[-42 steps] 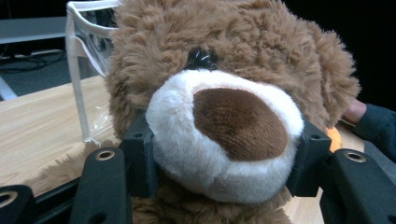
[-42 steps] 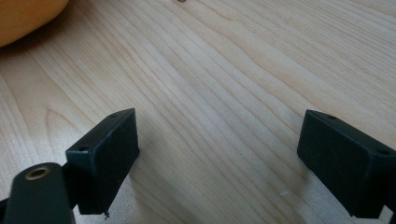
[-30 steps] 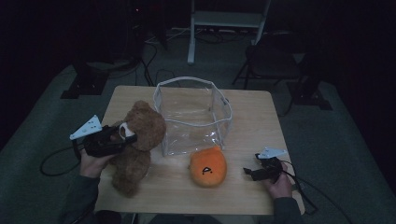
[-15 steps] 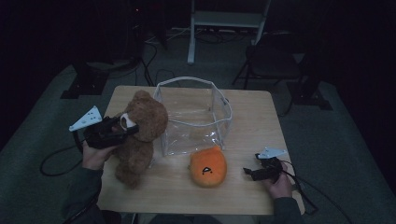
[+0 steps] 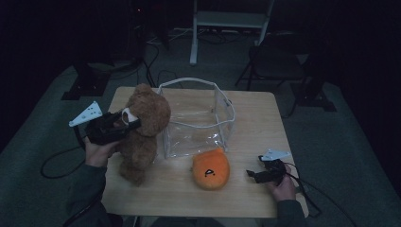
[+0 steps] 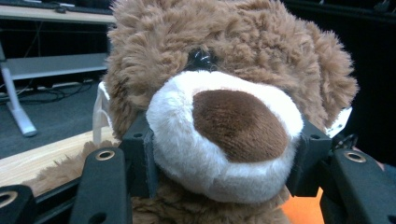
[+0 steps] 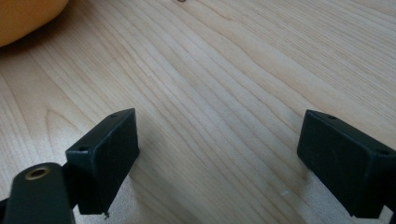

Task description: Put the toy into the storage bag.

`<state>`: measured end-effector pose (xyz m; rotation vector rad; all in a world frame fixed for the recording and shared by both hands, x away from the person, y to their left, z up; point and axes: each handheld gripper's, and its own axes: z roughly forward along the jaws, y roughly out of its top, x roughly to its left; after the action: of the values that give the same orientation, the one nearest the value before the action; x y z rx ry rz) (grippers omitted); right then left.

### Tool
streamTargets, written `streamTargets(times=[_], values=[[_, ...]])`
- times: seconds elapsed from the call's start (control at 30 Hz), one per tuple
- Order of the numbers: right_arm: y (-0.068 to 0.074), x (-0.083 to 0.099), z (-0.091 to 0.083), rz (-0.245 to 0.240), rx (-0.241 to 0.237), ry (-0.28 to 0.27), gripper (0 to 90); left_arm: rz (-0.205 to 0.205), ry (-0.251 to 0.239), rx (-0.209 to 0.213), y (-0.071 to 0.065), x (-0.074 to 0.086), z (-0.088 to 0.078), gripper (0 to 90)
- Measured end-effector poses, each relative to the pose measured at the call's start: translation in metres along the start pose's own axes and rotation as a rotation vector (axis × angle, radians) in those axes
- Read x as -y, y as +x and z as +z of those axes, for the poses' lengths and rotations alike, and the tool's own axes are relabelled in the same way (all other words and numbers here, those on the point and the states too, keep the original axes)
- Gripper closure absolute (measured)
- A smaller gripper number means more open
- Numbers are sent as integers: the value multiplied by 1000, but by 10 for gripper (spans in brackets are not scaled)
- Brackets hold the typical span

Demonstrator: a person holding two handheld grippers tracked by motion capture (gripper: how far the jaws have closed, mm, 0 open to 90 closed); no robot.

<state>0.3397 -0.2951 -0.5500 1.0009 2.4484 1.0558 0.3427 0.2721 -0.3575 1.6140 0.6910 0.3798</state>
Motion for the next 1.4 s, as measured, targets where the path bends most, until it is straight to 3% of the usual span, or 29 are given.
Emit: streamTargets(times=[0.7, 1.4], values=[[0, 0, 0, 0, 0, 1, 119, 9, -20, -2, -3, -28, 10, 408], [0, 0, 0, 0, 0, 1, 118, 19, -34, -14, -3, -47, 11, 407]])
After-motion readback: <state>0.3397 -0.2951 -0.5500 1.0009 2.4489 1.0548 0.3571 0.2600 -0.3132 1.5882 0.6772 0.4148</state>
